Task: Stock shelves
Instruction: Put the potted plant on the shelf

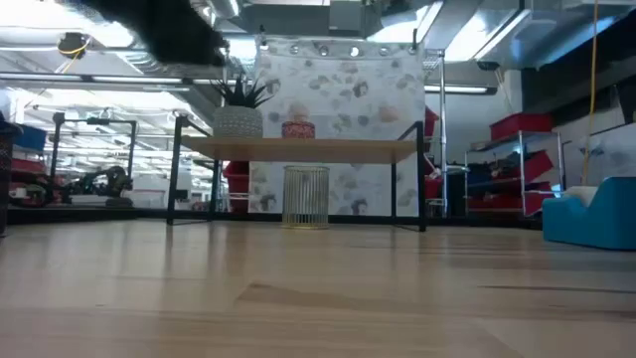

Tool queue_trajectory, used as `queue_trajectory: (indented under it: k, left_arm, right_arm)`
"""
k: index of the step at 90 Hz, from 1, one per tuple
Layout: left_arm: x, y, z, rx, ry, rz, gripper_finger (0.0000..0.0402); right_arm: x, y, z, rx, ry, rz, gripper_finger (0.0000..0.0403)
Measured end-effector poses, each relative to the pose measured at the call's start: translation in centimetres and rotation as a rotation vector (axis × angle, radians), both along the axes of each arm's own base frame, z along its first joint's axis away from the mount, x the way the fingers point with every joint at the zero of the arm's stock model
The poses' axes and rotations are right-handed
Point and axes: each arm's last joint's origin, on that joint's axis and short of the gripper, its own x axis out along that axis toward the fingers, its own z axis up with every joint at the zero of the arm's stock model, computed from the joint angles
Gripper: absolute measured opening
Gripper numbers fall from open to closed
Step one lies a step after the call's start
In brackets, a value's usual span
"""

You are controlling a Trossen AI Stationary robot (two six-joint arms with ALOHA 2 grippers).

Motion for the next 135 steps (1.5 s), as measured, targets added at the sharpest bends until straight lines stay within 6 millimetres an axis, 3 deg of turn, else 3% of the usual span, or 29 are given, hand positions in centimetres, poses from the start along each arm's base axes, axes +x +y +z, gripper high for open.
queue_trajectory:
  k: [10,17,36,52,61,76,99,135]
  left_arm:
    - [2.2,-1.3,-0.8,0.065,-0.02,-0.154,0.0303]
    - [3.6,-2.1,-1.8,0.086,-0.013,-0.224,0.0303]
    - [6.4,-3.4,-5.0,0.095,0.035,-0.318,0.0303]
    - [7.3,-3.7,-6.5,0.081,0.061,-0.349,0.0303]
    - [7.5,-3.8,-6.9,0.063,0.069,-0.356,0.0303]
    - [7.7,-3.9,-7.2,0.029,0.075,-0.372,0.0303]
    - [7.7,-3.9,-7.1,0.011,0.06,-0.378,0.0303]
    - [8.2,-4.1,-8.5,-0.01,0.111,-0.368,0.0303]
  right_arm:
    - [-1.5,-1.6,3.1,-0.083,0.152,-0.063,0.0196]
    - [-2.7,-1.9,3.3,-0.098,0.218,-0.138,0.0202]
    - [-4.2,-1.3,-0.5,-0.044,0.217,-0.22,0.0267]
    - [-4.4,-4.1,-4.3,-0.19,0.243,-0.278,0.0343]
    - [-4.6,-5.6,-5.8,-0.264,0.229,-0.286,0.0363]
    - [-5.1,-7.1,-7.6,-0.314,0.148,-0.261,0.0362]
    - [-5.3,-8.9,-8.7,-0.446,0.044,-0.209,0.0351]
    - [-4.9,-12.1,-10.4,-0.618,-0.104,-0.143,0.0351]
